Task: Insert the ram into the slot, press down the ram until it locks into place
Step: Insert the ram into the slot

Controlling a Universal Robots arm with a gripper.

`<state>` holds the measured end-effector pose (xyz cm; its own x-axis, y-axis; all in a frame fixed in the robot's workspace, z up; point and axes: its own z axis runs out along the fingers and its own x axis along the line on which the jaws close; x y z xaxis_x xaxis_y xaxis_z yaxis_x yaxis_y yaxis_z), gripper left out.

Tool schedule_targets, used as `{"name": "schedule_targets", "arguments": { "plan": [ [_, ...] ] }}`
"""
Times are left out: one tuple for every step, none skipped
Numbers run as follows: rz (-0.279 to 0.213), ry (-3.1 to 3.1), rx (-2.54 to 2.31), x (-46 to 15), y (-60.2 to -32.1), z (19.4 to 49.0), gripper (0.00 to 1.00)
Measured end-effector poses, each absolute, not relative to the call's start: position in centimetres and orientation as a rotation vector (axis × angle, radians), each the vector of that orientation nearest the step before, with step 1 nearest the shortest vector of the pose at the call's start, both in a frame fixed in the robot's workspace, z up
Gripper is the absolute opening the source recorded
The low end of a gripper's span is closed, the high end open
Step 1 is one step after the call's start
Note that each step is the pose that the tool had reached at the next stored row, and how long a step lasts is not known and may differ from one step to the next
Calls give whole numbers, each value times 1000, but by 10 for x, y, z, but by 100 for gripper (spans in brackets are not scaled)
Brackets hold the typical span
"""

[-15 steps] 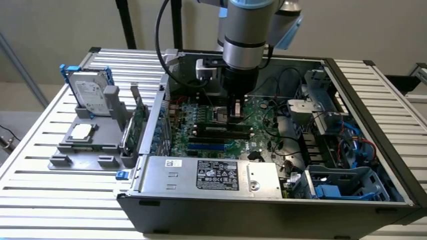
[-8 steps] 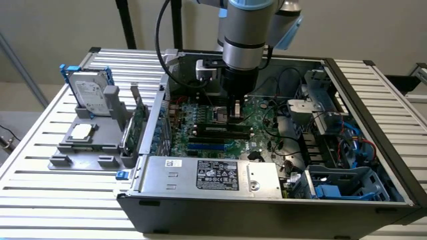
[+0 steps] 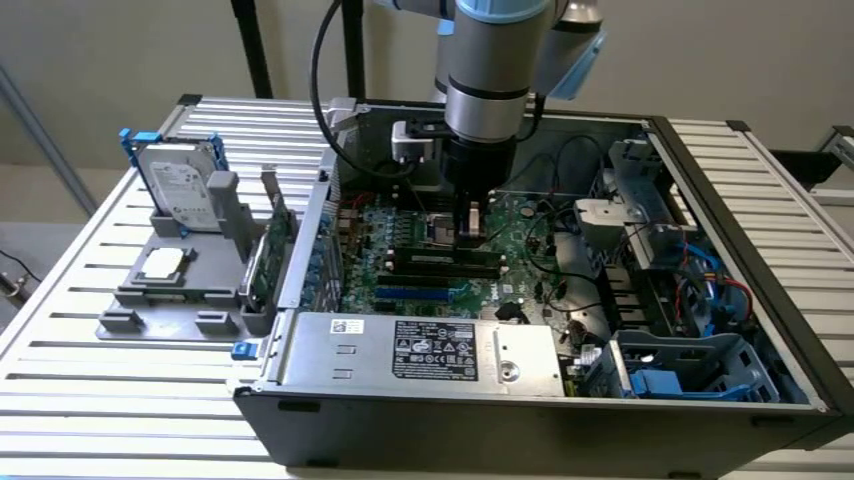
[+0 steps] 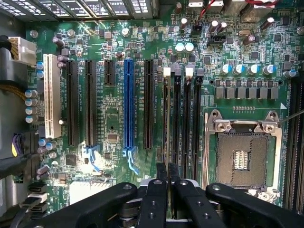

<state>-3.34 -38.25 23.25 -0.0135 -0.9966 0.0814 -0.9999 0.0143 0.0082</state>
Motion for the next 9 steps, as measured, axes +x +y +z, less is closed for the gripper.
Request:
{"name": "schedule_targets", "arguments": {
  "plan": [
    [79, -2191, 2160, -33, -383, 232, 13],
    [79, -2191, 2160, -33, -383, 232, 13],
    [80, -2191, 2160, -33, -383, 232, 13],
    [80, -2190, 2160, -33, -383, 232, 13],
    [80, -2190, 2160, -33, -383, 232, 13],
    [80, -2190, 2160, -33, -383, 231, 13],
    [80, -2190, 2160, -33, -383, 231, 13],
    [81, -2190, 2160, -33, -383, 231, 13],
    [82, -2189, 2159, -33, -383, 230, 13]
  ]
}}
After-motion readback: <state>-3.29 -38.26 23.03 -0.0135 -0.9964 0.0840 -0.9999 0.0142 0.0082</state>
